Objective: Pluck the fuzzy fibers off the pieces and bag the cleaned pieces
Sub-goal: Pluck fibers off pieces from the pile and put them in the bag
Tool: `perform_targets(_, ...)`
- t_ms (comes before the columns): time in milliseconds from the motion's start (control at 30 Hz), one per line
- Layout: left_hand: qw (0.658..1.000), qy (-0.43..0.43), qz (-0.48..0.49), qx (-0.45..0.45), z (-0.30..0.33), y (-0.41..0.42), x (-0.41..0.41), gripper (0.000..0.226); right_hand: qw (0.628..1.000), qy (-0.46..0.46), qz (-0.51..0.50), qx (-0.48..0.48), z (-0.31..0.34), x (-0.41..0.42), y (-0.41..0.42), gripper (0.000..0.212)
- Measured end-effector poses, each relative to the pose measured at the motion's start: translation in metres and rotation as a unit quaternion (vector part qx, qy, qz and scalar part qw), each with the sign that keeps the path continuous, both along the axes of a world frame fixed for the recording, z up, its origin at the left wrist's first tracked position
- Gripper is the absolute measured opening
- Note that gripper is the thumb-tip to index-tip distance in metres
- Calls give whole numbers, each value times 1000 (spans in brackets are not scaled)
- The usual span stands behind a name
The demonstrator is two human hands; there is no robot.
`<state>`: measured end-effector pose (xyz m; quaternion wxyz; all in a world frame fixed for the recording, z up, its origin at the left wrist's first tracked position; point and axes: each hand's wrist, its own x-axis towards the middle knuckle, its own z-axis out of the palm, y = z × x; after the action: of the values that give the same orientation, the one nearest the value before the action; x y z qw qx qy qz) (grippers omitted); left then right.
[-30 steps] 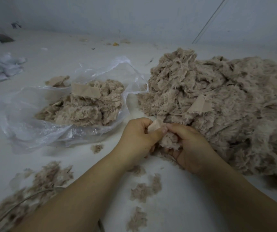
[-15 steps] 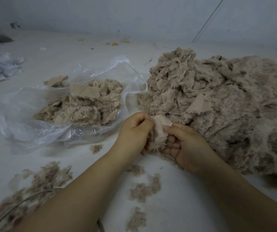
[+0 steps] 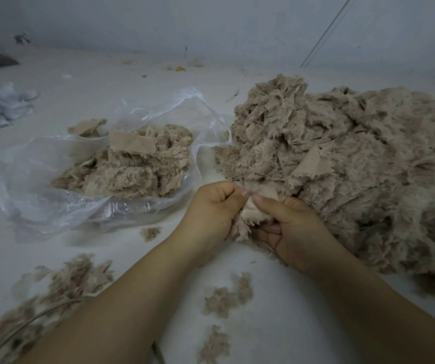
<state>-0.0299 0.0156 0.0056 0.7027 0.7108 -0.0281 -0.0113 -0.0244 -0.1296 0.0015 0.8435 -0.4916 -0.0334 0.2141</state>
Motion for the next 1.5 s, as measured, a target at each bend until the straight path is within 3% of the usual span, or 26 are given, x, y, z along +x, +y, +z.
perform_targets(100,1000,13,3,12,1,3,0,47,1000,-9,6,13,-2,0,0,14)
perform_targets(267,992,54,-116,15,4,9,-2,38,1000,-22,6,20,-3,-1,-2,40)
perform_targets(333,987,75,-143,-10,8,18,-1,27,1000,-15,-11,14,-5,1,-2,30)
perform_targets(433,981,99,-167,-23,12,27,-1,28,999,1,-37,11,-8,3,-2,25)
perform_targets(600,972,115,-204,-32,16,32,-3,28,999,-8,-33,10,-6,2,-1,30)
perform_targets(733,977,107,-173,-67,16,33,-2,33,999,4,-38,14,-7,3,-2,29)
perform_targets(833,981,96,-160,-46,14,34,-2,36,999,13,-45,4,-10,4,-4,24)
perform_targets(933,971,89,-223,0,15,42,-4,39,997,32,-70,7,-10,5,-4,17)
perform_targets(1033,963,80,-257,-14,15,54,-4,37,995,43,-94,18,-9,6,-3,15)
perform_targets(1133,926,63,-364,81,21,55,-7,12,994,29,-105,-5,-11,5,-3,31)
perform_targets(1200,876,71,-458,130,22,50,-8,36,994,22,-103,-15,-11,5,-3,38)
perform_targets(1233,869,68,-467,145,21,49,-7,41,995,16,-95,-16,-9,4,-3,31)
perform_targets(1300,887,25,-434,159,21,48,-7,31,997,5,-76,-8,-7,2,-3,15)
perform_targets(1367,920,5,-352,170,22,50,-7,11,999,-10,-49,-2,-6,1,-4,16)
perform_targets(1467,977,23,-156,143,16,45,-2,50,999,-26,-20,0,-6,1,-4,20)
perform_targets(1500,988,17,-91,123,14,40,-1,54,999,-28,-21,-7,-6,1,-3,19)
